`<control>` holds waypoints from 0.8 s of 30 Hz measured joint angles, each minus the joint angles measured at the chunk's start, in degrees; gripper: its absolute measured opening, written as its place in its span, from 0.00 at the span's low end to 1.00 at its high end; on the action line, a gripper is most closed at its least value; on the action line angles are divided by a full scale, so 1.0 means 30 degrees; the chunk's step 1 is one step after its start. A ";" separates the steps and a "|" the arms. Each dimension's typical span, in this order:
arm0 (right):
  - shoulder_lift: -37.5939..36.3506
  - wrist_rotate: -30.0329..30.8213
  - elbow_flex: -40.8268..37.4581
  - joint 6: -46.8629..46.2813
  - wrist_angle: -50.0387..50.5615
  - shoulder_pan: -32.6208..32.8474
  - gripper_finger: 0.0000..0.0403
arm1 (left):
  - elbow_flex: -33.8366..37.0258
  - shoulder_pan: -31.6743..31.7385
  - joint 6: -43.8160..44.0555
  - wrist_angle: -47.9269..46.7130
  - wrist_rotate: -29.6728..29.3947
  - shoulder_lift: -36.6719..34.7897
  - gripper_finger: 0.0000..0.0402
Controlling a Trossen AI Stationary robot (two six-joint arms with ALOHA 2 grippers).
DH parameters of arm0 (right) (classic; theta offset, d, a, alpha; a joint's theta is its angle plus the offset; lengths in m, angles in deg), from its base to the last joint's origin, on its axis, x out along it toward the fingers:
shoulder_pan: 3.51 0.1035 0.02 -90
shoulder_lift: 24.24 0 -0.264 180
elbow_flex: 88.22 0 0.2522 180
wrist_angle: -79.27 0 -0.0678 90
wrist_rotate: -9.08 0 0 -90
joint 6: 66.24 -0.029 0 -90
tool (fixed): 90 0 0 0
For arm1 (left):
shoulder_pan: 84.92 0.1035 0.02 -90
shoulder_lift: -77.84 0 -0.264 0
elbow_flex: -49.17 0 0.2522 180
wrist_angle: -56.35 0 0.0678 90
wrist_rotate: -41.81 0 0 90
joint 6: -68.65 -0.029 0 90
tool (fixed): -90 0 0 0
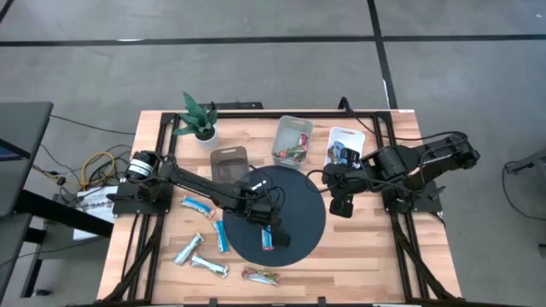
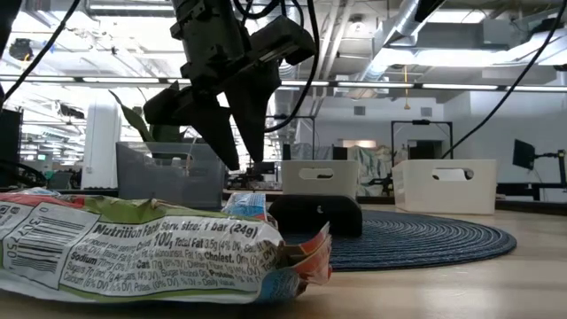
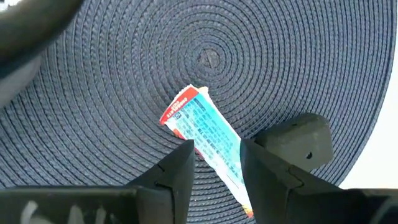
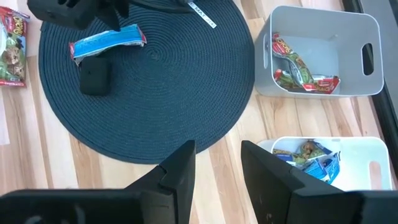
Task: Pick and place Granola Bars by type
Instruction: Put the top red granola bar into the gray bin
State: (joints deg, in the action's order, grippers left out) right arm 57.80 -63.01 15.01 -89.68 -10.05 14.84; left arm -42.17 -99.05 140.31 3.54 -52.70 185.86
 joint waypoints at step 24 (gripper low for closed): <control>0.0000 -0.0444 0.0007 0.0015 -0.0231 0.0000 0.30 | -0.0027 -0.0090 0.1319 0.0123 0.0202 0.0248 0.57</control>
State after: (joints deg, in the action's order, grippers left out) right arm 57.80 -64.35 15.03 -89.63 -10.75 14.84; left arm -42.25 -99.32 144.27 3.91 -52.09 186.61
